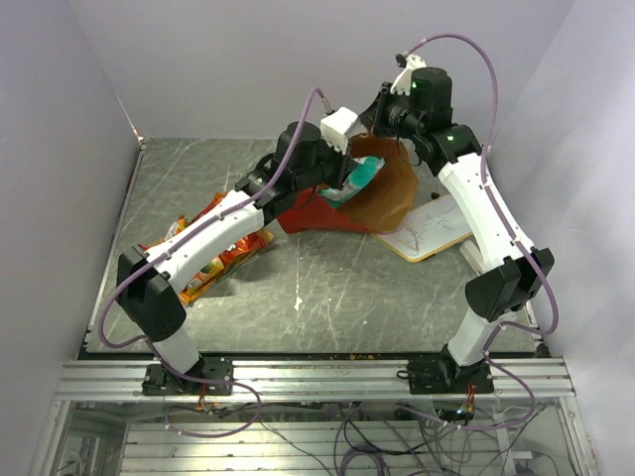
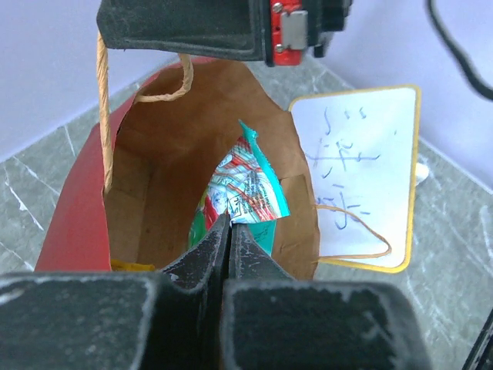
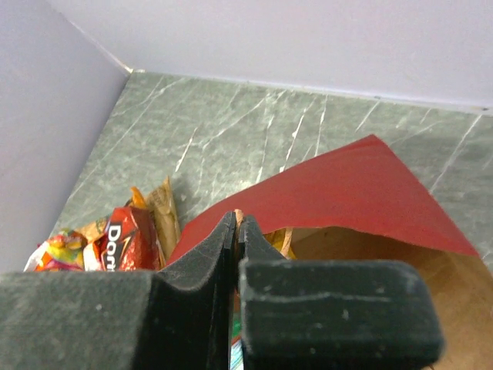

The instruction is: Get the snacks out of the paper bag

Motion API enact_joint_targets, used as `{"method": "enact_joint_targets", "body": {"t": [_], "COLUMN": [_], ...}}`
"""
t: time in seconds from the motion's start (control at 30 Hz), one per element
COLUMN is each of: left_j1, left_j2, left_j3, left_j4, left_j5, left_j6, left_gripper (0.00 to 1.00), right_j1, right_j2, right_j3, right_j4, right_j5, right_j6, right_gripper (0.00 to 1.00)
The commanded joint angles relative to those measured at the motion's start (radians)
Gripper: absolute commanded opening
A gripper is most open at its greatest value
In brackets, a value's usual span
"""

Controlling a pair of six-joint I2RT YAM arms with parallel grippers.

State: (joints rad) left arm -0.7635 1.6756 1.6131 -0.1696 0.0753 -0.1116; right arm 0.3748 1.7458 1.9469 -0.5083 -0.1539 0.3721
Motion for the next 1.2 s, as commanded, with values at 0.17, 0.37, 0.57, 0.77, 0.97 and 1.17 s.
{"method": "enact_joint_targets", "body": {"t": [0.17,0.37,0.57,0.77,0.97,1.17], "left_j1": [0.007,0.031,0.059,0.123,0.263,0.379], "left_j2": [-0.131,-0.181,-0.162,-0.154,-0.208,-0.262], "left_j3": [0.15,0.213,0.213,0.26,0.265,0.281], "left_j4": [-0.039,-0.053,-0.005,-0.115,-0.25,-0.43], "left_j5": [-0.023,-0.027,-0.049,-0.133,-0.15,-0.237], "left_j6": [-0.129,-0.23,-0.313,-0.388,-0.468,-0.516], "left_gripper": [0.07,0.07,0.07,0.07,0.07,0.07], "right_j1": [-0.006,-0.008,-0.002,-0.014,-0.016,-0.016], "right_j2": [0.099,0.095,0.026,0.02,-0.007,-0.045], "right_j3": [0.22,0.206,0.055,0.099,-0.004,-0.128], "right_j4": [-0.093,-0.076,0.062,0.019,0.1,0.19], "right_j5": [0.289,0.269,0.06,0.227,0.088,-0.216], "right_j6": [-0.032,-0.025,0.05,-0.001,0.002,-0.037], "right_gripper": [0.0,0.0,0.0,0.0,0.0,0.0]}}
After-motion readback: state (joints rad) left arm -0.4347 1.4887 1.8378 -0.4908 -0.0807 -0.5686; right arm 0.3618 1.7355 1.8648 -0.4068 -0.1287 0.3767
